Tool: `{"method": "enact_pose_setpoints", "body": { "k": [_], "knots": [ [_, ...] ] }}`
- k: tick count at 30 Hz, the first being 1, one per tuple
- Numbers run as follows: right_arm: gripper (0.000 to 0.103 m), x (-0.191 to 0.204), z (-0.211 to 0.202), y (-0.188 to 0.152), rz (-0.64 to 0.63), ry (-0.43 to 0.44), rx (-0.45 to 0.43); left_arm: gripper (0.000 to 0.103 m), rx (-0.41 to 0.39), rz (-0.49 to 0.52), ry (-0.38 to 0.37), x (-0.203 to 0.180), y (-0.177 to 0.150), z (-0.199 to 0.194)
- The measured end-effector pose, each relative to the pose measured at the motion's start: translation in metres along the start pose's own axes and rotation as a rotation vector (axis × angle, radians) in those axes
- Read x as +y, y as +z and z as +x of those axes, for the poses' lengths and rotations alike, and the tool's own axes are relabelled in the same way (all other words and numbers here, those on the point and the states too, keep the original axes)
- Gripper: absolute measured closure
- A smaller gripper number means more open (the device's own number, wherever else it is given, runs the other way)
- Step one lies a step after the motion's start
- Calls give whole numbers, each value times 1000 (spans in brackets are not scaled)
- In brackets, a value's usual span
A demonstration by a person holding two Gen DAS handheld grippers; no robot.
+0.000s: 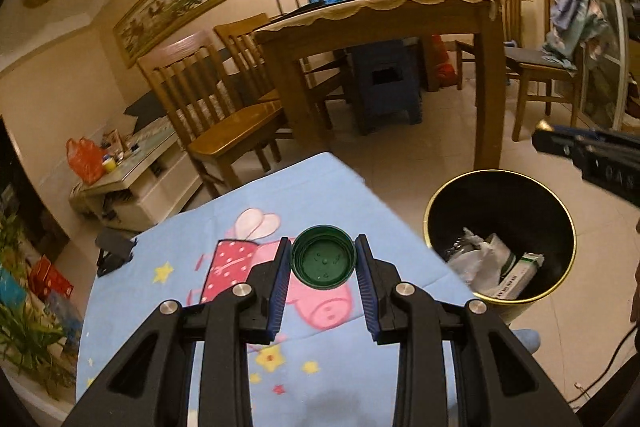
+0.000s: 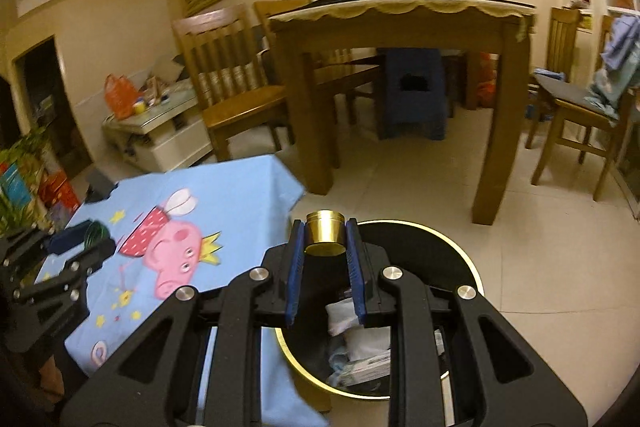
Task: Collect trash
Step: 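Carry the gold cap and green cap to the bin and release both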
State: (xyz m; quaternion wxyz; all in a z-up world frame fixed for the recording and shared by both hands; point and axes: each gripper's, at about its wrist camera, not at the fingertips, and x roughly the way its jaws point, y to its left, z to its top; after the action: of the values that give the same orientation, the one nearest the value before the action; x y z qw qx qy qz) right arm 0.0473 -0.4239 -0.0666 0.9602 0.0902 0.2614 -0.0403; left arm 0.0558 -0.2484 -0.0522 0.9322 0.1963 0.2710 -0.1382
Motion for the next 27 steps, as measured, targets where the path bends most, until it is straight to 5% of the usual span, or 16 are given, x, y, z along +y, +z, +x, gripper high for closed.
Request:
{"method": "enact_pose_setpoints", "body": {
  "k": [6,8,10,14,20,27],
  "knots": [
    [81,-34,29,-7,80,-54,119,73,-8,46,-26,-32,7,-2],
    [43,-44,49,-14,119,-101,200,73,-6,59,-38,-41,9,1],
    [39,-51,55,-17,171,-81,209,73,-5,69,-46,-48,10,3],
    [35,-64,37,-11,242,-59,129,73,-2,88,-64,-62,13,7],
    [23,-98,-2,-7,372,-155,-26,73,13,121,-99,-87,23,24],
    [21,-133,-29,-12,518,-251,-113,73,49,155,-173,-125,45,63]
  ]
}}
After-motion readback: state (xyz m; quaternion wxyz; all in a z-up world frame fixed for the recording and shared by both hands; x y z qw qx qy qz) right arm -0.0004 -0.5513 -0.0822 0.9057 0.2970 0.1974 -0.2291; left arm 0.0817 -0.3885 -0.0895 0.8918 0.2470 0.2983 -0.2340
